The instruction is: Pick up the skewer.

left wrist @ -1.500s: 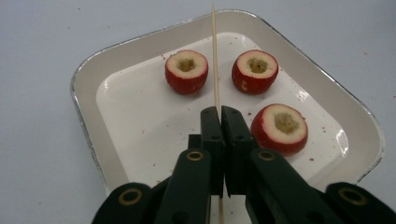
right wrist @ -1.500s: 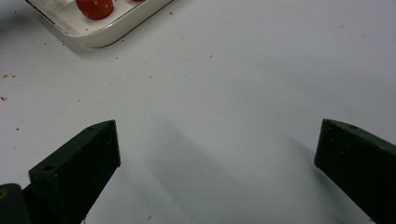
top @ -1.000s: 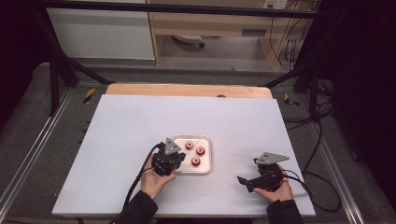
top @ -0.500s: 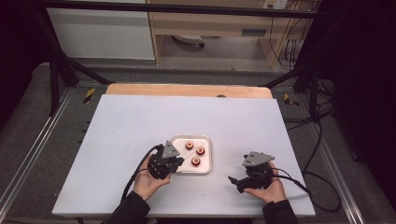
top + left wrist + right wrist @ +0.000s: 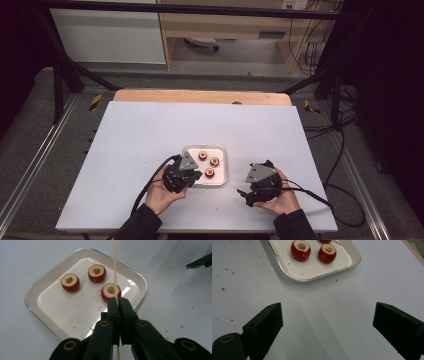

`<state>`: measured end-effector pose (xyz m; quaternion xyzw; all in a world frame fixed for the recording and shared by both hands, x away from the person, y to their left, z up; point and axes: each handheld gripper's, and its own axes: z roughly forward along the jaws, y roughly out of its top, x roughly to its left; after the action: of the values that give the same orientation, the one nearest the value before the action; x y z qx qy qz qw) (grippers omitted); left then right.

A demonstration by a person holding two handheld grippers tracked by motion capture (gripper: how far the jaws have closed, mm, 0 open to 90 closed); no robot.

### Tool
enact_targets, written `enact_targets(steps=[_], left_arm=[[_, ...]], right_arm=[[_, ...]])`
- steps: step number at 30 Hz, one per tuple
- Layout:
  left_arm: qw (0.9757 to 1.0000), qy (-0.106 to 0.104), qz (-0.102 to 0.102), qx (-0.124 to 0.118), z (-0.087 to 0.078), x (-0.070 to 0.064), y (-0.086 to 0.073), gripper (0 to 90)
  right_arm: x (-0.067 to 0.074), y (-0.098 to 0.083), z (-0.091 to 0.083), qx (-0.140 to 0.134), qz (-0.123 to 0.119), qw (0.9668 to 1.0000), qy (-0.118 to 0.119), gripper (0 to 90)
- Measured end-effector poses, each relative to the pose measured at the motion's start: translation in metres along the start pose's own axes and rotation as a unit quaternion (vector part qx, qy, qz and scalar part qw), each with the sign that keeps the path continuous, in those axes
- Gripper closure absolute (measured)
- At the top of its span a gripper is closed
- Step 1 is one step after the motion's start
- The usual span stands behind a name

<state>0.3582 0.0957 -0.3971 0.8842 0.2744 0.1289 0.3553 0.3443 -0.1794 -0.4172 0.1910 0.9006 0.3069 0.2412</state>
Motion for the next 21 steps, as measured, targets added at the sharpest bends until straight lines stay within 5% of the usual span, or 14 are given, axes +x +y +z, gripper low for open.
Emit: enact_targets(steps=[10, 21], left_arm=[[0.9995, -0.019, 0.023, 0.011, 0.008, -0.013, 0.012, 88.7], [0.9974, -0.037, 0.053, 0.032, 0.023, -0.031, 0.030, 88.7]], right_arm=[[0.005, 0.010, -0.001, 0.003, -0.074, 0.9972, -0.013, 18.0], [0.010, 0.012, 0.002, -0.005, -0.180, 0.9836, -0.019, 37.4]])
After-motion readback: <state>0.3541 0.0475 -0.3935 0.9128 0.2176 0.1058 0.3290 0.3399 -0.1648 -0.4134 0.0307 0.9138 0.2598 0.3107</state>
